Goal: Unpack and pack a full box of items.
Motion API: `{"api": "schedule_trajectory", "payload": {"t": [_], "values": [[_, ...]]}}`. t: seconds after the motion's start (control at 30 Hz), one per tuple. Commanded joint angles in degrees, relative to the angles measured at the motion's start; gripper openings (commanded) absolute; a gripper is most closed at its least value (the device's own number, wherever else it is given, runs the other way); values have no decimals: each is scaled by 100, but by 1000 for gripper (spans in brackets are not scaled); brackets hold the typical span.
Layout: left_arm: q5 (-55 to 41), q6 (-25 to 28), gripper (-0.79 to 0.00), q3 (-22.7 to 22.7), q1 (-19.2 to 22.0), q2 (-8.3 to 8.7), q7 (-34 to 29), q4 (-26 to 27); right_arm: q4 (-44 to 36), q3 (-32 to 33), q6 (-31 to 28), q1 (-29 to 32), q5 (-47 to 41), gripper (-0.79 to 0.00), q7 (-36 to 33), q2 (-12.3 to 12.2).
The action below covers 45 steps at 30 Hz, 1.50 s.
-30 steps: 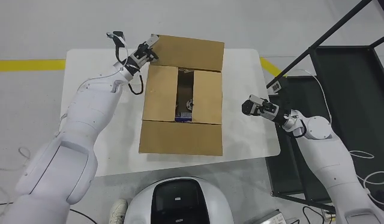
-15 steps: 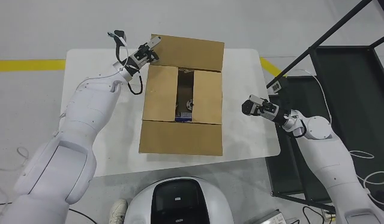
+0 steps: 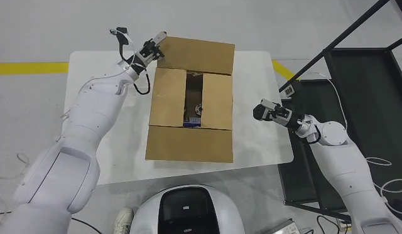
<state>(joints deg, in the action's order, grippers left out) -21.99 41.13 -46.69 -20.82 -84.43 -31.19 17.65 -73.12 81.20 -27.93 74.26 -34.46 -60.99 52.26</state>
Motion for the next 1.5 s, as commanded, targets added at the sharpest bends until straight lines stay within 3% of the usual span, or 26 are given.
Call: {"api": "schedule_trajectory", "payload": {"t": [0.0, 0.37, 0.63, 0.9, 1.17, 1.27, 1.47], "values": [[272, -132, 0, 69, -26, -23, 223, 65, 0, 0, 0, 0, 0, 0, 0, 0], [1113, -514, 0, 300, -81, -208, 955, -85, 0, 0, 0, 0, 0, 0, 0, 0], [1265, -545, 0, 209, 45, -180, 745, -369, 0, 0, 0, 0, 0, 0, 0, 0], [821, -442, 0, -112, 115, -31, -473, -417, 0, 0, 0, 0, 0, 0, 0, 0], [39, -667, 0, -562, 136, 130, -1686, -234, 0, 0, 0, 0, 0, 0, 0, 0], [-71, -545, 0, -712, 126, 160, -977, -219, 0, 0, 0, 0, 0, 0, 0, 0], [403, -751, 0, -527, -29, 15, -7, -63, 0, 0, 0, 0, 0, 0, 0, 0]]}}
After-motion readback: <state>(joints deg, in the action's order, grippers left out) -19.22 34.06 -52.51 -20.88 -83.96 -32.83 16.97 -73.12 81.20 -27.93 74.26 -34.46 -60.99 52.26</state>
